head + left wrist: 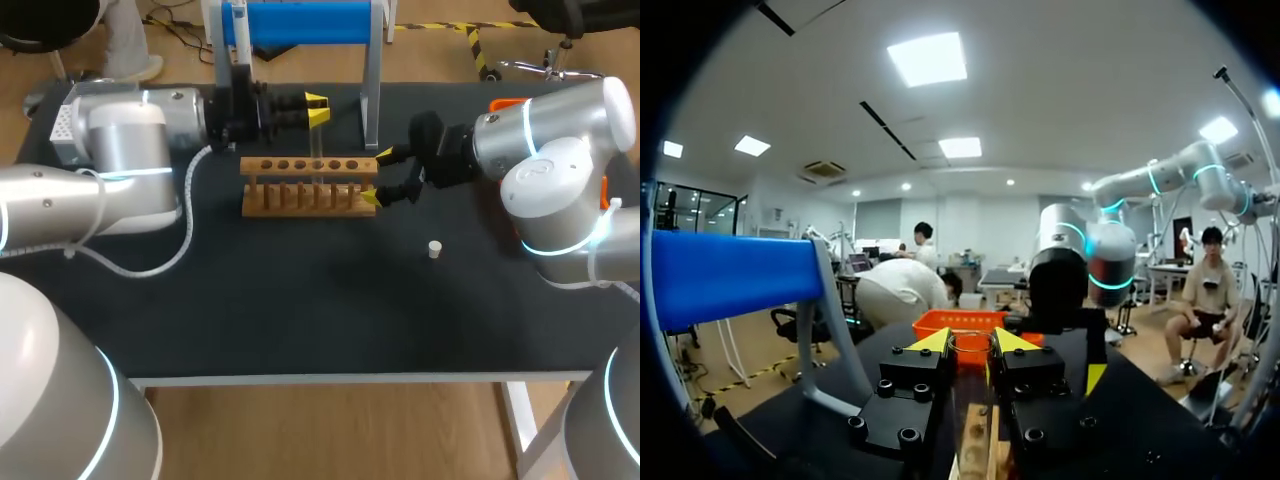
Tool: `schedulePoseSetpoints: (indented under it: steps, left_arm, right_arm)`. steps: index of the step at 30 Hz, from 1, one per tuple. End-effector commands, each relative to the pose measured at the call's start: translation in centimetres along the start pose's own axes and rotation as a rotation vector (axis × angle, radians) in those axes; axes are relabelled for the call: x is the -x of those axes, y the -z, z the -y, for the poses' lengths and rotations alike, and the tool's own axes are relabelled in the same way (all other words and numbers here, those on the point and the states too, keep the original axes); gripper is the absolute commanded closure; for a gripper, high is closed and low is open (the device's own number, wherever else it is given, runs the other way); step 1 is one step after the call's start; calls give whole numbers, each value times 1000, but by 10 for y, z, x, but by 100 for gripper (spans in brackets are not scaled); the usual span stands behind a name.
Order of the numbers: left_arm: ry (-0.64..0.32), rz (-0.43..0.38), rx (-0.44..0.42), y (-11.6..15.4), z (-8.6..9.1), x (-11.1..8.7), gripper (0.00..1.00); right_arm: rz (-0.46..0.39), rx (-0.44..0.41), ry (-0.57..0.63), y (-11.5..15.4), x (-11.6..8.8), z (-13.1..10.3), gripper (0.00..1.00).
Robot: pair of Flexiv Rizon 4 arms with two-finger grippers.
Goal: Invert the test tube, pick up the pipette, mount the tip to pipette, aspirate from beaker and dispense into the tube, eject the tip, return the pipette, and cap with the stopper.
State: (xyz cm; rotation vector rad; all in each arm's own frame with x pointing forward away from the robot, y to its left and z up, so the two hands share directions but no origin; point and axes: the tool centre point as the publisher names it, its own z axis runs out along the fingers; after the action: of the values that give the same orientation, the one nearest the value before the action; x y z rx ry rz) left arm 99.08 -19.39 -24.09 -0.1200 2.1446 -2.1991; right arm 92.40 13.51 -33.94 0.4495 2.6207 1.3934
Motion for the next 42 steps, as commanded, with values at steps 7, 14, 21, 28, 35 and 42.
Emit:
schedulePoseSetpoints:
  steps: [7,14,21,28,35,42]
  left_arm:
    - [12,-3,0,-3,-7,2,100]
    - [2,5,1,-3,-8,2,100]
    - [-20,1,7,-2,-7,0,100]
    - [-23,-4,40,-3,-7,-1,0]
    - [-23,-28,107,0,-1,-4,0]
    - [-1,-39,153,11,9,-10,0]
  right_arm:
    - [-1,0,0,1,0,0,0]
    - [-1,0,0,1,0,0,0]
    - [-1,0,0,1,0,0,0]
    - [-1,0,0,1,0,0,0]
    - [-1,0,0,1,0,0,0]
    - [-1,0,0,1,0,0,0]
